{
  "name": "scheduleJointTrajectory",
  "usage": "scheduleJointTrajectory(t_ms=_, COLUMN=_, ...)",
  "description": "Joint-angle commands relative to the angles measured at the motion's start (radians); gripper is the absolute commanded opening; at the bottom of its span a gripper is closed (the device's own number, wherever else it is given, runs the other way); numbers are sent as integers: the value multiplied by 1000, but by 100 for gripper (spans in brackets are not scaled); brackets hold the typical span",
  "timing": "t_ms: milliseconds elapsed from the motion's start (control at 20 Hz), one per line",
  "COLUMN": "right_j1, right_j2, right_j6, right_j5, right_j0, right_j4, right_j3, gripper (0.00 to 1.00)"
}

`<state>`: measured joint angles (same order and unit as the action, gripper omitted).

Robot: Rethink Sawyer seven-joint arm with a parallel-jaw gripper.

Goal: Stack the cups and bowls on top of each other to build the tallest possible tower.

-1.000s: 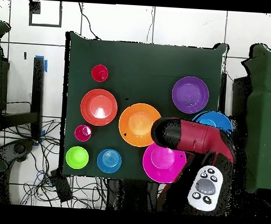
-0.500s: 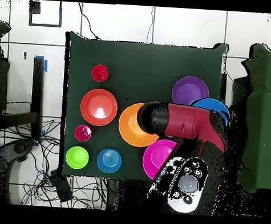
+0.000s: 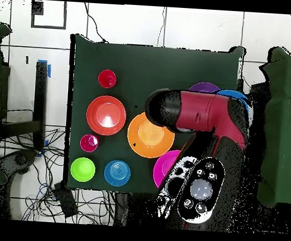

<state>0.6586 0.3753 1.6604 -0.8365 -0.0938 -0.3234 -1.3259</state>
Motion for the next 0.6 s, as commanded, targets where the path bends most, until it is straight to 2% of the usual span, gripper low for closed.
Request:
scheduleJointTrajectory(t_ms=50, right_j1=-72, right_j2=-133, right_j6=-1, right_j5=-172, right_j0=26, right_j4=24, right_j3=176, gripper=0)
scheduleJointTrajectory(t_ms=250, right_j1=-118, right_j2=-151, right_j6=25, right_j5=-214, right_j0=33, right_j4=39, right_j3=259, gripper=0)
scheduleJointTrajectory(t_ms=600, right_j1=-187, right_j2=-157, right_j6=88, right_j5=-234, right_j0=62, right_j4=69, right_j3=342, gripper=0)
